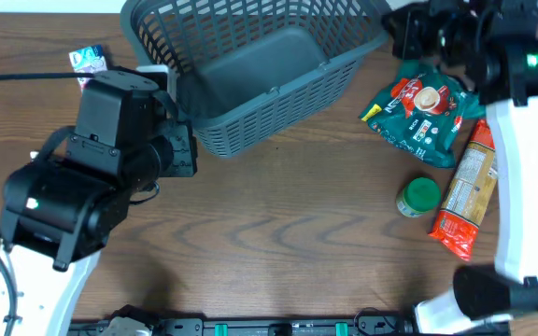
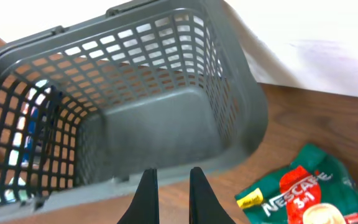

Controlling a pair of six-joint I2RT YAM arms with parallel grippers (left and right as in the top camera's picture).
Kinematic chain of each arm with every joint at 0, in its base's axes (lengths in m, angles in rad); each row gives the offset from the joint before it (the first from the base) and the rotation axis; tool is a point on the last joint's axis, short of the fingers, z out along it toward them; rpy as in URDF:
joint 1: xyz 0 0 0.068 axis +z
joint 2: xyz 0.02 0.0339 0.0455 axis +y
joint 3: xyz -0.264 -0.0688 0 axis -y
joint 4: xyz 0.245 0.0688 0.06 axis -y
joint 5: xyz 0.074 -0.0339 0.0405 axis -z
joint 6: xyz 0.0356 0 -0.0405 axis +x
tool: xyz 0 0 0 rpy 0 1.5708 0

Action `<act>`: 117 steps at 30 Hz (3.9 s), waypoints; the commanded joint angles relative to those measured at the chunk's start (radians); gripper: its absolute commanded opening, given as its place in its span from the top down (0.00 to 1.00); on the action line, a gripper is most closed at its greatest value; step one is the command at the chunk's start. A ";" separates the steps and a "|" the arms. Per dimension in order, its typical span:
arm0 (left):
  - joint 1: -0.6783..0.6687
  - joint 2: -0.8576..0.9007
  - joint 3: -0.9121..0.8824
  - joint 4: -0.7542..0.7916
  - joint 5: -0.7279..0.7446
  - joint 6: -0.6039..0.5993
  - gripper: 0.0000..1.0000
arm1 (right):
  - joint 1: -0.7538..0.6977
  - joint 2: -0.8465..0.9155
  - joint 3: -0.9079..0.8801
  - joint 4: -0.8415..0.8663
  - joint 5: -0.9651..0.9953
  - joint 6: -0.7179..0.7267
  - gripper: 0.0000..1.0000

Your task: Pack container

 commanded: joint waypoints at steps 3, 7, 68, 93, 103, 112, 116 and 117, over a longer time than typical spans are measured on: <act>-0.020 0.078 0.118 -0.078 -0.027 -0.034 0.95 | 0.012 0.124 0.150 -0.015 -0.008 0.010 0.99; -0.074 0.150 0.138 -0.077 -0.027 -0.008 0.95 | 0.014 0.199 0.200 -0.014 -0.031 -0.009 0.99; -0.071 0.480 0.132 -0.046 -0.036 0.125 0.94 | 0.040 0.366 0.200 -0.275 -0.019 -0.069 0.98; -0.009 0.480 0.132 0.008 -0.089 0.159 0.94 | 0.052 0.366 0.200 -0.392 -0.019 -0.095 0.99; -0.008 0.480 0.132 0.012 -0.141 0.159 0.94 | 0.072 0.366 0.200 -0.434 -0.019 -0.095 0.99; -0.008 0.480 0.132 0.011 -0.160 0.173 0.94 | 0.089 0.366 0.200 -0.434 -0.018 -0.095 0.99; -0.008 0.479 0.132 0.011 -0.159 0.173 0.94 | 0.088 0.366 0.200 -0.419 0.013 -0.095 0.99; -0.008 0.479 0.132 0.011 -0.159 0.173 0.94 | 0.088 0.366 0.200 -0.410 0.031 -0.095 0.99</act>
